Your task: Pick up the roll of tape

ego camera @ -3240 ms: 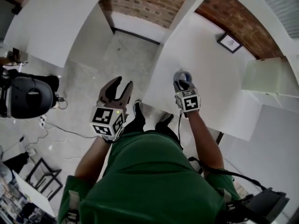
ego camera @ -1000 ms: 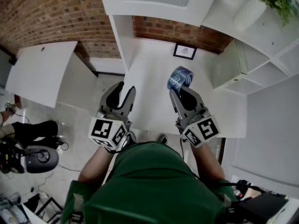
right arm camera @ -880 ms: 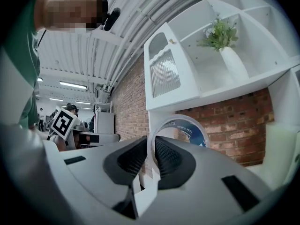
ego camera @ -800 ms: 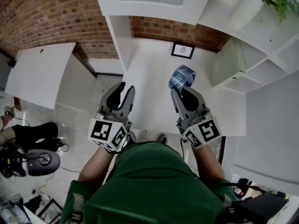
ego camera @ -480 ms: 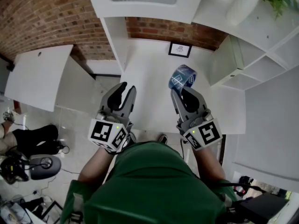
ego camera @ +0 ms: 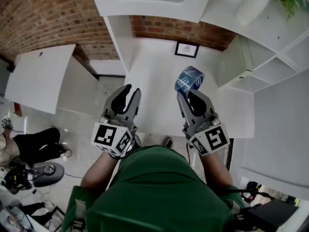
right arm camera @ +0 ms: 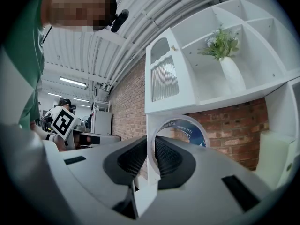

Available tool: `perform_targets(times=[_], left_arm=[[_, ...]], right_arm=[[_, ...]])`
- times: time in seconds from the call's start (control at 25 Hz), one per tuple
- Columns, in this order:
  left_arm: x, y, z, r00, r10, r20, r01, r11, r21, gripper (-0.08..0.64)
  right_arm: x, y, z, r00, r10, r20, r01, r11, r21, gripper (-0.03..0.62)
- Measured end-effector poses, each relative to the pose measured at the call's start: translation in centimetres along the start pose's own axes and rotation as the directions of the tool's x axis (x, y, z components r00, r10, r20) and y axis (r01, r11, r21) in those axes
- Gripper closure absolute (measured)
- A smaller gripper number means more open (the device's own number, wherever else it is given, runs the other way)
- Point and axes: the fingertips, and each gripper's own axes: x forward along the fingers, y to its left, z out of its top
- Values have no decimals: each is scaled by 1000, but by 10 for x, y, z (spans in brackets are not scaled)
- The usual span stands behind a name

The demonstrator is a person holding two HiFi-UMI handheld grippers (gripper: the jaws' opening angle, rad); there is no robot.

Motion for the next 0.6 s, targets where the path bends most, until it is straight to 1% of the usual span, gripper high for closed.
perform_targets(times=[0.6], left_arm=[[-3, -1, -6, 1000, 14, -11, -14, 1000, -7, 437]], right_arm=[[-5, -1, -3, 1000, 5, -3, -5, 1000, 8, 526]])
